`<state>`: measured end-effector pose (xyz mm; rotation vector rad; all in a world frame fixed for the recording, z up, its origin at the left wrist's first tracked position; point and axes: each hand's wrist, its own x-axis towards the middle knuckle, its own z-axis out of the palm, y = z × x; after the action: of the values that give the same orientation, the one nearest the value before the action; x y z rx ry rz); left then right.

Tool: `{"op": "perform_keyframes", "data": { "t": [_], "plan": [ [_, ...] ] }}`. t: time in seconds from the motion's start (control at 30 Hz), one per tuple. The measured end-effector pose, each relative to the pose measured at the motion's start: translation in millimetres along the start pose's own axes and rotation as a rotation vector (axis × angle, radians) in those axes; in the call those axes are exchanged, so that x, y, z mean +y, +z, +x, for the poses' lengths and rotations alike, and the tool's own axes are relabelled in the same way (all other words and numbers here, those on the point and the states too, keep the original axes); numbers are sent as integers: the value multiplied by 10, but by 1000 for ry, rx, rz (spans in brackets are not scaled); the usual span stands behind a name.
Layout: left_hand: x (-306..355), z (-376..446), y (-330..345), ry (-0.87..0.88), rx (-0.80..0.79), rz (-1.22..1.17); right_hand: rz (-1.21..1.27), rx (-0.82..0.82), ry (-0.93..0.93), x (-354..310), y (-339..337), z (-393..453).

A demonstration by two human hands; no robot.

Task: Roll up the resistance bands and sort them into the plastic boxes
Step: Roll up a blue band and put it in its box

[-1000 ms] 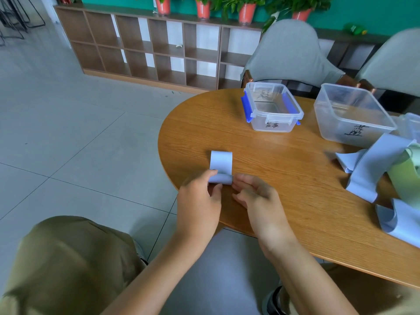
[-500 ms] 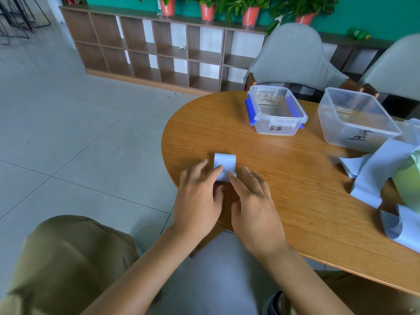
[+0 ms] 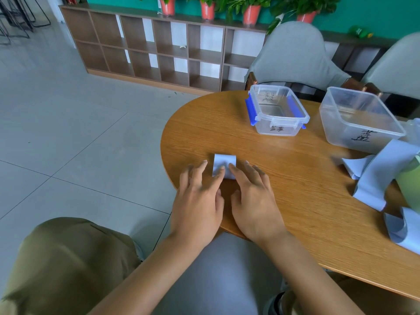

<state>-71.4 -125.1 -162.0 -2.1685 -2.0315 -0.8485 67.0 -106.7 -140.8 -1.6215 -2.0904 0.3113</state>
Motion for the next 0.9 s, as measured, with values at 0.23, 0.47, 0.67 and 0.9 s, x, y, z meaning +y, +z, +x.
{"op": "perform_keyframes", "data": {
  "t": [0.23,0.47,0.67,0.9],
  "plan": [
    [-34,138,55,-18,-17,-7,-65,97,-65,-2,27,-32],
    [-53,317,139,-46,-24,24,-63,56,-78,145,71,112],
    [-61,446,163,-60,-75,66,-15,-2,-109,283,65,330],
    [-170,758,132,-85,-294,2,3,-64,-72,374,66,646]
  ]
}}
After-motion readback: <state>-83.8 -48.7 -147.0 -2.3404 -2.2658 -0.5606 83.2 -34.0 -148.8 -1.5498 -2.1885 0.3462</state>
